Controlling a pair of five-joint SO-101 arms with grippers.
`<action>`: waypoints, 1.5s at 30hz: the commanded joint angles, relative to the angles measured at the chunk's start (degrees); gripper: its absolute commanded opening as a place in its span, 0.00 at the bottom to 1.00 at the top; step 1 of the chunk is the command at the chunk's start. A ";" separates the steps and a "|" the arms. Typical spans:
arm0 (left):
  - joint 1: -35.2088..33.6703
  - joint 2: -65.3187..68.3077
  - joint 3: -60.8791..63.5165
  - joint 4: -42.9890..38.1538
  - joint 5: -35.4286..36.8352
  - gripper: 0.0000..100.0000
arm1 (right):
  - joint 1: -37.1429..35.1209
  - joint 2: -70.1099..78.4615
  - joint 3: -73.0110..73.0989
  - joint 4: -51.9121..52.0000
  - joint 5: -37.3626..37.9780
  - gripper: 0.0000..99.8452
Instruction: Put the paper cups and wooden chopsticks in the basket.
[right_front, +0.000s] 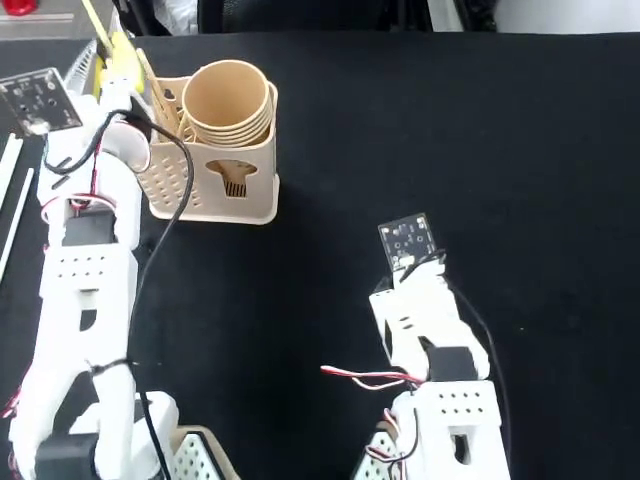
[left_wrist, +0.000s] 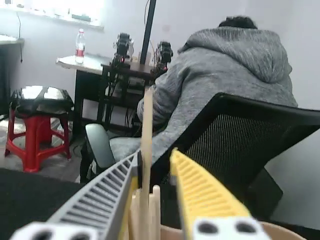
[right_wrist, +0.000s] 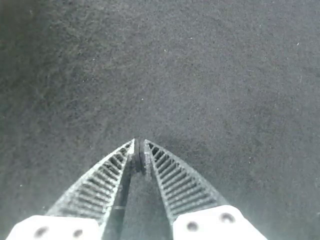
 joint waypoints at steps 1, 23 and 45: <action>0.92 -6.68 -8.40 17.23 0.70 0.21 | 0.26 -0.75 -2.59 -0.88 0.09 0.01; -28.97 45.80 -65.10 77.01 -41.23 0.21 | 0.26 -0.75 -2.24 -0.53 0.09 0.01; -29.49 101.01 -125.49 92.48 -45.36 0.21 | 0.26 -0.75 -2.15 -0.44 0.09 0.01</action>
